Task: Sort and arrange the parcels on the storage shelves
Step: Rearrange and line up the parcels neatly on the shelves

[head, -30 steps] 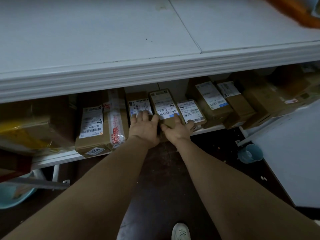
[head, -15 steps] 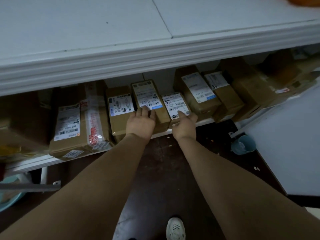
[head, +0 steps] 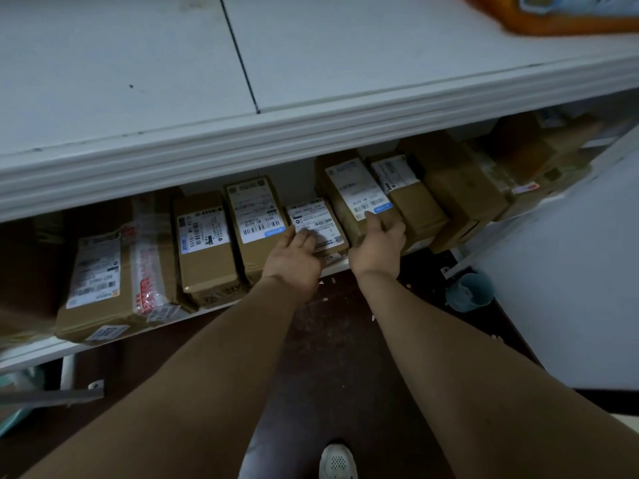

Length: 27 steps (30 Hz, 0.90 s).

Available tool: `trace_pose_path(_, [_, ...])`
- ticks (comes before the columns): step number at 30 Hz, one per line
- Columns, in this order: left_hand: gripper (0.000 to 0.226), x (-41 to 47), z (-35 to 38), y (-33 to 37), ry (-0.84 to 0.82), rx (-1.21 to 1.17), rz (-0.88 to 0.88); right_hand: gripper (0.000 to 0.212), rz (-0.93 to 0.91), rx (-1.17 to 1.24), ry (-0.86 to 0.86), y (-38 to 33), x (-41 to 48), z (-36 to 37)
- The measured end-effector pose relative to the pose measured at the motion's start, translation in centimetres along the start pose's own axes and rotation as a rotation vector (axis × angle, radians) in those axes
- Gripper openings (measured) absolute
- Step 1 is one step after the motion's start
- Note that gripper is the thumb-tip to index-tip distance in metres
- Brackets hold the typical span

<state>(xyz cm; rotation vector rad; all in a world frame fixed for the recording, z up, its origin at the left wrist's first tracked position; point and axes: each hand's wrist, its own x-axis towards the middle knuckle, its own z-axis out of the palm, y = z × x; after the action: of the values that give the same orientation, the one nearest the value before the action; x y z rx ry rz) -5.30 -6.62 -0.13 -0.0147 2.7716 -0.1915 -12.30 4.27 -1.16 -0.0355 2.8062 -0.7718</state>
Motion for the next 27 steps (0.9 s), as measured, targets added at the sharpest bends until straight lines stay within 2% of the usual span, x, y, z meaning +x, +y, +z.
trace_pose_path(4, [0.043,-1.3,-3.9,0.9,0.010,-0.001,-0.022,0.053,0.036,0.064,-0.025,-0.5,-1.8,-3.0])
trace_pose_path(7, [0.043,-2.4,-7.4,2.2,0.030,-0.017,-0.016,0.046,-0.007,0.098,-0.057,-1.0,-3.1,-6.1])
trace_pose_path(11, [0.037,-3.8,-12.6,4.0,0.144,-0.044,0.023,0.043,-0.047,0.133,-0.072,-1.4,-4.2,-11.6])
trace_pose_path(15, [0.040,-5.0,-19.3,6.2,0.220,-0.132,0.084,0.036,-0.074,0.193,0.001,-1.7,-4.2,-18.0])
trace_pose_path(20, [0.033,-3.6,-25.8,7.7,0.361,-0.221,0.089,0.033,-0.039,0.275,0.109,-1.7,-2.9,-25.4])
trace_pose_path(27, [0.038,-0.1,-31.2,9.2,0.465,-0.398,-0.083,0.034,0.067,0.473,0.237,0.0,0.6,-31.5])
